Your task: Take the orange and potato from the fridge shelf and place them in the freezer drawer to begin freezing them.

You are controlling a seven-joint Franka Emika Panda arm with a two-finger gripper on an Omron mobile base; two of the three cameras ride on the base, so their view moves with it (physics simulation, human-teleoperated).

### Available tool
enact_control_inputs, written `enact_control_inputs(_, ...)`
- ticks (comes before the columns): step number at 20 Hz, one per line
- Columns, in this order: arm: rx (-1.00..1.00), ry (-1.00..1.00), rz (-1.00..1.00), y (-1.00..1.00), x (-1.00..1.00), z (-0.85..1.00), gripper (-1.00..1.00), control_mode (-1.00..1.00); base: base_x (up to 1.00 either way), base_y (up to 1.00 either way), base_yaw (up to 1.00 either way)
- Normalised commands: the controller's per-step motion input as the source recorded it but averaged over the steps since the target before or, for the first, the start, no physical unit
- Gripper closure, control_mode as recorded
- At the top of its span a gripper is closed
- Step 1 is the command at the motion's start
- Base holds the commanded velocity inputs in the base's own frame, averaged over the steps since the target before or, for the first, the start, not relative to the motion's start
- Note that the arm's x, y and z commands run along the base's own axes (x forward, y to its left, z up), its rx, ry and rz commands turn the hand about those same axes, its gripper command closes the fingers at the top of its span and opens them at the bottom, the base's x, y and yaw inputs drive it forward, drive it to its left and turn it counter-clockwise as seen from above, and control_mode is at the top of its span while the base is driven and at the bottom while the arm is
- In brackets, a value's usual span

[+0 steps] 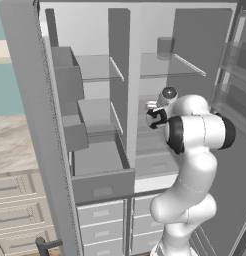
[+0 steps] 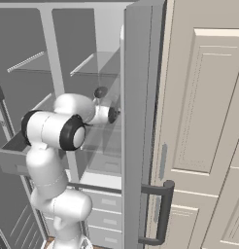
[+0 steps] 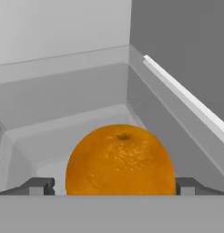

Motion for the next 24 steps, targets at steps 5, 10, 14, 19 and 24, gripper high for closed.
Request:
enact_control_inputs(5, 0.0, 0.0, 0.0, 0.0, 0.28, -0.16, -1.0, -1.0, 0.0, 0.0, 0.0)
enact_control_inputs(10, 0.0, 0.0, 0.0, 0.0, 0.07, -0.15, 1.0, -1.0, 0.0, 0.0, 0.0)
enact_control_inputs(14, 0.0, 0.0, 0.0, 0.0, 0.0, 0.0, 1.0, -1.0, 0.0, 0.0, 0.0)
enact_control_inputs(19, 0.0, -0.01, 0.0, 0.0, -0.47, 0.0, 1.0, -1.0, 0.0, 0.0, 0.0)
enact_control_inputs(24, 0.0, -0.15, 0.02, 0.0, -0.97, 0.13, 1.0, -1.0, 0.0, 0.0, 0.0)
